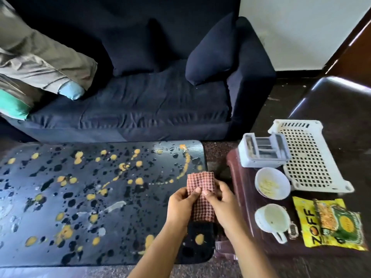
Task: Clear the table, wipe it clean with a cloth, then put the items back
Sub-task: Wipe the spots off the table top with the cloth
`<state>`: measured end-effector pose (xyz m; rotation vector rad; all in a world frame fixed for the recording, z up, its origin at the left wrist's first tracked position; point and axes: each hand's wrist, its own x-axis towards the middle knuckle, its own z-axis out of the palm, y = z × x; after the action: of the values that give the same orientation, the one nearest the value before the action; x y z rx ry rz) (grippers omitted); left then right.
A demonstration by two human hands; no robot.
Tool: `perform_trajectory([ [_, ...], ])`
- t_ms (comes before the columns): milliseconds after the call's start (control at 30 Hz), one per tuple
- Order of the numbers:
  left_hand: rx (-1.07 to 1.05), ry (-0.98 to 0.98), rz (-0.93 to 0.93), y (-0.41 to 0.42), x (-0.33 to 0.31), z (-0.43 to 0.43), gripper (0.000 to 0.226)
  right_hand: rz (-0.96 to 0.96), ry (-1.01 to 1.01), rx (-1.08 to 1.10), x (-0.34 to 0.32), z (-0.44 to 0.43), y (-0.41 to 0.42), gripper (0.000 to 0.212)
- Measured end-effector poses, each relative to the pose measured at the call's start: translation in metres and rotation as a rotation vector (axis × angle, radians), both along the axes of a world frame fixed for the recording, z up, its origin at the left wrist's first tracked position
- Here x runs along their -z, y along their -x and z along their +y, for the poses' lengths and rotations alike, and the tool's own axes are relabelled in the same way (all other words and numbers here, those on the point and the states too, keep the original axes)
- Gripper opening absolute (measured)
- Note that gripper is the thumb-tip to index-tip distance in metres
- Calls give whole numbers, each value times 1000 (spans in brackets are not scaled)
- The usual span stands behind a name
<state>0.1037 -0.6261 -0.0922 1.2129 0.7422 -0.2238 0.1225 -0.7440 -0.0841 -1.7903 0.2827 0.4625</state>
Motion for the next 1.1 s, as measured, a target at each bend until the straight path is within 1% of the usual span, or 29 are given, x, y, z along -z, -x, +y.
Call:
perform_trajectory([
  [100, 39, -68, 38, -11, 21, 45, 19, 21, 64, 41, 18, 46, -9, 32],
  [133, 63, -119, 41, -17, 26, 56, 20, 38, 76, 41, 23, 57, -14, 36],
  [200, 149, -277, 40, -30, 34, 72, 24, 67, 84, 42, 34, 73, -29, 42],
  [267, 262, -476, 22, -44, 41, 84, 29, 56, 79, 50, 42, 82, -50, 42],
  [367, 393, -747, 3, -66, 51, 99, 16, -2, 180, 60, 53, 84, -90, 46],
  [400, 445, -829, 3, -73, 56, 105, 18, -13, 213, 83, 58, 84, -105, 48],
  [500, 679, -1058, -5, -92, 72, 118, 36, -42, 316, 131, 75, 82, -141, 49],
  [567, 824, -1171, 12, -104, 85, 125, 45, -40, 381, 131, 84, 82, -162, 48],
  [700, 1002, -1285, 82, -122, 102, 137, 55, -26, 446, 76, 107, 89, -198, 48],
  [733, 1040, -1317, 101, -126, 103, 139, 56, -29, 500, 40, 112, 92, -204, 49],
  [767, 1071, -1345, 113, -129, 105, 142, 57, -40, 630, -36, 118, 95, -208, 51],
  [833, 1113, -1392, 117, -131, 107, 148, 60, -86, 970, -216, 127, 96, -208, 65],
  [867, 1126, -1398, 115, -130, 108, 150, 61, -130, 1063, -260, 130, 95, -206, 72],
  [933, 1152, -1401, 102, -127, 110, 153, 63, -324, 1094, -312, 131, 93, -205, 77],
  [1000, 1169, -1405, 88, -123, 114, 156, 62, -544, 1070, -451, 134, 94, -208, 68],
  [1033, 1171, -1408, 83, -122, 115, 159, 61, -581, 1053, -543, 136, 97, -210, 63],
  [1100, 1161, -1411, 78, -122, 119, 162, 60, -507, 1042, -636, 146, 100, -207, 59],
])
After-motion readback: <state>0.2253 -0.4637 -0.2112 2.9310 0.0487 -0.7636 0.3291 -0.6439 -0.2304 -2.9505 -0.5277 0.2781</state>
